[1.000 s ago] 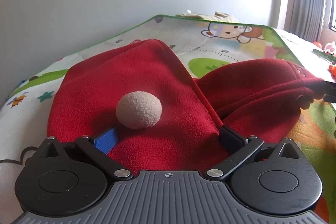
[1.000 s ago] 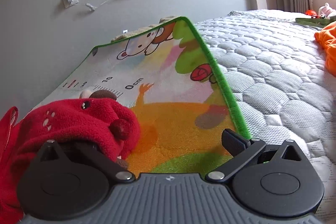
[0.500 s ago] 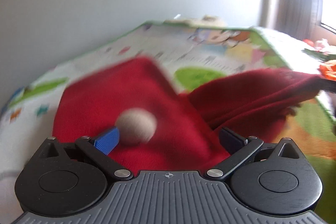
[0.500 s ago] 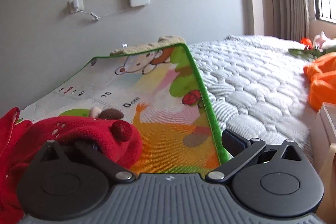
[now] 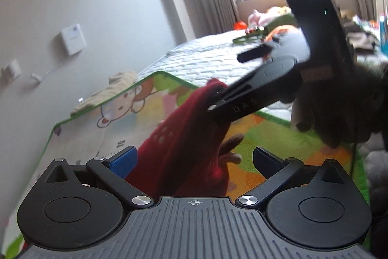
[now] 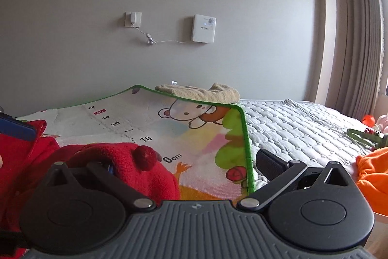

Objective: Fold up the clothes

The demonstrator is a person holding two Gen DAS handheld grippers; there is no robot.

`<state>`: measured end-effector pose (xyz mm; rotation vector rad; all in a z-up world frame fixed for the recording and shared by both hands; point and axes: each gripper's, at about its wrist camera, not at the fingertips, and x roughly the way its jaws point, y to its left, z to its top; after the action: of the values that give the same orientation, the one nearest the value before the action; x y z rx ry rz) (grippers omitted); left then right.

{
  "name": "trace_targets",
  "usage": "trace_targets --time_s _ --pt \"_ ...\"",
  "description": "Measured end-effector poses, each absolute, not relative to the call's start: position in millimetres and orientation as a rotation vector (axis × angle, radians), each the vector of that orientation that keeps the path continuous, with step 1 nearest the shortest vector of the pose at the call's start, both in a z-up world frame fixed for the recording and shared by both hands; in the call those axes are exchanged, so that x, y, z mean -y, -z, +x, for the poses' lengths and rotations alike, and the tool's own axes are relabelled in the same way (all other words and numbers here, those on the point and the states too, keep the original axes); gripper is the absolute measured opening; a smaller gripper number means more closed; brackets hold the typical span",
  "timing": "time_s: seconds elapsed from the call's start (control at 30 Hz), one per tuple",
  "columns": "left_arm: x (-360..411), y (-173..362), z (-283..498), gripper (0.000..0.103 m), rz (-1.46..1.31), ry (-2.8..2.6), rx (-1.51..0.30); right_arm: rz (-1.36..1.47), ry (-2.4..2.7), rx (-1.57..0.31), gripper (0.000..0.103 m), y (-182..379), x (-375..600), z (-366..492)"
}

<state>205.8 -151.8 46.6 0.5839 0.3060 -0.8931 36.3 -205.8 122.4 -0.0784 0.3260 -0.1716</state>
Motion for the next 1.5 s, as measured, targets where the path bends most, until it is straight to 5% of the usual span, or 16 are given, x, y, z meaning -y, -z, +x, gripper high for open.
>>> trace_targets --time_s 0.77,0.83,0.97,1.13,1.5 --pt "188 10 262 0.101 0.762 0.816 -0.328 -0.033 0.139 -0.370 0.103 -108 226 44" --pt "189 13 264 0.077 0.767 0.819 -0.331 -0.034 0.142 -0.373 0.103 -106 226 45" --pt "193 19 261 0.064 0.812 0.820 -0.307 -0.041 0.145 -0.386 0.103 -104 226 46" --pt "191 14 261 0.028 0.814 0.762 -0.276 -0.020 0.109 -0.382 0.103 -110 227 43" --pt "81 -80 264 0.022 0.445 0.530 -0.258 0.176 -0.082 -0.295 0.103 -139 218 28"
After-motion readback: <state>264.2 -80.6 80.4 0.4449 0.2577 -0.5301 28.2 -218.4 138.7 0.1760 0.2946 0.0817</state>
